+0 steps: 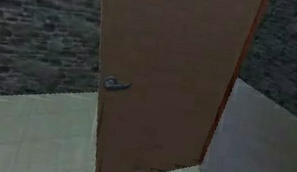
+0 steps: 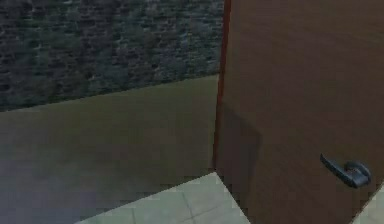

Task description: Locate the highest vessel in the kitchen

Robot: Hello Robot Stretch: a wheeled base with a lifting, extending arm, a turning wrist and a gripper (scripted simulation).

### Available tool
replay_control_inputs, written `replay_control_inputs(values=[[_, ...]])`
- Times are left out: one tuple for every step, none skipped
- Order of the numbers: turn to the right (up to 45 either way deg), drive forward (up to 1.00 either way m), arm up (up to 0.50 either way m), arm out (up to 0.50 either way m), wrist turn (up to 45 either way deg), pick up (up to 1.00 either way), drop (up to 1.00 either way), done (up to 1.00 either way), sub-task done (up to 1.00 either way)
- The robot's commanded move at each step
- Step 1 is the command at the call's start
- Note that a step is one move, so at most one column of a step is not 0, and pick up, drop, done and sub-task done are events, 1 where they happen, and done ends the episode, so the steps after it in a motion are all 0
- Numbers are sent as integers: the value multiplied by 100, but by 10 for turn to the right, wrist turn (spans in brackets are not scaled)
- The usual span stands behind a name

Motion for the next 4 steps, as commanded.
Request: replay_control_inputs(values=[[450,0,0,0,0,0,0,0,0],[180,0,0,0,0,0,0,0,0],[0,100,0,0,0,0,0,0,0],[0,50,0,0,0,0,0,0,0]])
